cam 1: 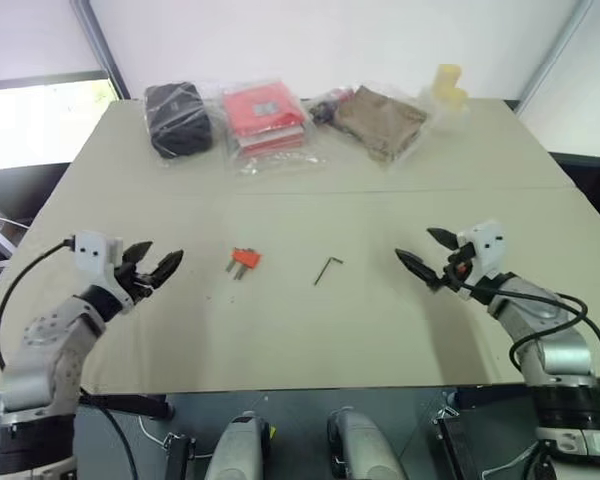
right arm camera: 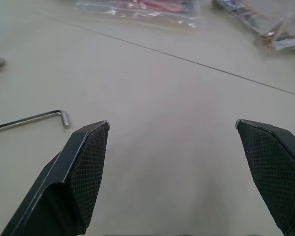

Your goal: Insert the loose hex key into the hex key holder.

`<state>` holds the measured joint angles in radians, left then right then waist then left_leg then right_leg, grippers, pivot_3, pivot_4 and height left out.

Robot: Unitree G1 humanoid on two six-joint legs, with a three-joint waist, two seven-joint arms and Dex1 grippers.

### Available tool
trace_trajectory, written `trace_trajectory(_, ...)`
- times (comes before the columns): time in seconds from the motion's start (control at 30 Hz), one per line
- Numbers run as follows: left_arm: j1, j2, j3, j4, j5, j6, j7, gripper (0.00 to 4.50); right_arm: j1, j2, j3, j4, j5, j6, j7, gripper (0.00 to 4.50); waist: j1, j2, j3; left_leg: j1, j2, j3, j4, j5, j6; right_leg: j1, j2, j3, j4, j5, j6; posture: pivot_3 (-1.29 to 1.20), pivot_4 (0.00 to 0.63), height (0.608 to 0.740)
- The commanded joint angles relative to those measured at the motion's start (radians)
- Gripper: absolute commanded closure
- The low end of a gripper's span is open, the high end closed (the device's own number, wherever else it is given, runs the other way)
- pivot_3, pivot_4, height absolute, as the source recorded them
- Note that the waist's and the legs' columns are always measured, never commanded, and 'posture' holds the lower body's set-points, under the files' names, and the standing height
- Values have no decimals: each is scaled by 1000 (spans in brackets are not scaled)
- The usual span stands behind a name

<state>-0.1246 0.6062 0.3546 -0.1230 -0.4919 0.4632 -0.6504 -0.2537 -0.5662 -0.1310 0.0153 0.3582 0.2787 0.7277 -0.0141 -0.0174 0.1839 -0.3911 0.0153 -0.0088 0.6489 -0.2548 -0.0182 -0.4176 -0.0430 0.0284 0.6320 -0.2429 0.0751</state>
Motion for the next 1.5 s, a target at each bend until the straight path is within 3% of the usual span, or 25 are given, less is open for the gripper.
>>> trace_trajectory(0.03, -65, 135, -76, 20, 1, -30, -214, 910, -92, 51, 160, -62, -24, 3, 84, 215, -7, 0, 0, 0, 0, 0, 0, 0, 0, -1, 0, 0, 0, 0, 0, 0, 150, 740)
trace_trajectory(0.2, -108, 225, -144, 70, 9, -29, -353, 910, -212, 178, 324, 78, -131, -78, 104, 215, -8, 0, 0, -1, 1, 0, -2, 0, 0, -3, 2, 0, 1, 1, 0, 0, 150, 740)
trace_trajectory(0.37, -117, 217, -146, 95, 13, -32, -358, 910, -340, 333, 443, 323, -236, -189, 108, 215, -5, 0, 0, -5, 1, 0, -2, 0, 0, -7, 0, 0, 1, 2, 2, 0, 150, 740)
trace_trajectory(0.77, 1, 130, -90, -9, -3, -19, -225, 910, -588, 529, 405, 793, -310, -313, 31, 215, -7, 0, 0, -4, 1, -3, -2, 0, 0, -8, -4, 0, 2, 3, 2, 0, 150, 740)
trace_trajectory(1.17, 10, 96, -100, -4, 12, -47, -169, 910, -608, 559, 410, 923, -377, -399, 45, 215, -23, 0, 0, -4, 2, -4, -3, 0, -1, -8, -6, 0, 3, 3, 2, 0, 150, 740)
trace_trajectory(1.3, 2, 86, -110, 13, 24, -61, -166, 853, -618, 577, 404, 955, -391, -409, 36, 1415, -31, 0, 0, -4, 1, -4, -3, 0, -1, -8, -6, 0, 3, 3, 2, 0, 150, 740)
trace_trajectory(1.5, -3, 76, -110, 47, 37, -88, -168, 853, -618, 592, 406, 965, -414, -427, 40, 4483, -32, 0, 0, -2, 2, -4, -4, 0, -1, -8, -6, 0, 4, 3, 2, 0, 150, 740)
